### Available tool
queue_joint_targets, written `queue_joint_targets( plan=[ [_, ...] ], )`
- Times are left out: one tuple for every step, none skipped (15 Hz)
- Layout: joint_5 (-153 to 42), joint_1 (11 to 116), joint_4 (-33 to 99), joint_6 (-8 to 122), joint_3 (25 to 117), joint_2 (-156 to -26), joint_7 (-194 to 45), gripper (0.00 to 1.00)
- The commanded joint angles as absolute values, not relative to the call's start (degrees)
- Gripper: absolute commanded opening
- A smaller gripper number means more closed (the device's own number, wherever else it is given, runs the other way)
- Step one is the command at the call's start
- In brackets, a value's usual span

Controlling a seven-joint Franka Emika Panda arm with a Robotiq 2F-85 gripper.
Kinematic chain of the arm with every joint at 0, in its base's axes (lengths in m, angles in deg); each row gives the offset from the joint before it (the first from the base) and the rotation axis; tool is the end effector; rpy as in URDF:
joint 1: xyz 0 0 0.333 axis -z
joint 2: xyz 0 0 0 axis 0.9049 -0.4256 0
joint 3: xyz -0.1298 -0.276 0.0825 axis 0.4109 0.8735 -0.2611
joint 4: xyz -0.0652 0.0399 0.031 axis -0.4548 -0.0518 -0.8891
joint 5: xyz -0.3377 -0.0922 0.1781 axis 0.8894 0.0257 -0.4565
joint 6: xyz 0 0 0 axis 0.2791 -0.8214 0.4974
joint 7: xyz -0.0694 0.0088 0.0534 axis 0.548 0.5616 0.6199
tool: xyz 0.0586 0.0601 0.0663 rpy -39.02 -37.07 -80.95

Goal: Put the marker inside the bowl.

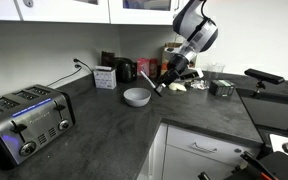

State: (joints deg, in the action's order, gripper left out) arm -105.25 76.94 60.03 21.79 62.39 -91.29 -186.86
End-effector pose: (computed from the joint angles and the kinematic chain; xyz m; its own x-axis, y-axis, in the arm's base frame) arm 0.5264 -0.0016 0.2778 0.3547 0.6274 0.6933 0.8946 -0.0121 -0.4467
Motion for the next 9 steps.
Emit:
queue_joint_targets(
  plan=[
    [-106.23, 74.2, 56.96, 22.58, 64.29, -93.61, -184.92, 0.04],
    [-105.96, 73.08, 57.82, 26.32, 64.68, -92.72, -181.51, 0.04],
    [-105.74, 72.39, 58.86, 29.62, 64.84, -91.67, -180.44, 0.04],
    [-106.06, 72.1, 59.47, 31.63, 64.83, -90.87, -180.12, 0.04],
    [-106.52, 71.93, 59.48, 32.48, 64.7, -90.54, -179.59, 0.04],
    [-106.7, 71.74, 59.45, 33.02, 64.64, -90.31, -179.12, 0.04],
    [-106.84, 71.74, 59.3, 32.6, 64.57, -90.08, -178.57, 0.04],
    [-106.78, 71.63, 59.29, 32.4, 64.61, -89.76, -177.78, 0.04],
    [-105.92, 71.96, 57.62, 30.49, 64.57, -91.46, -179.61, 0.15]
  ],
)
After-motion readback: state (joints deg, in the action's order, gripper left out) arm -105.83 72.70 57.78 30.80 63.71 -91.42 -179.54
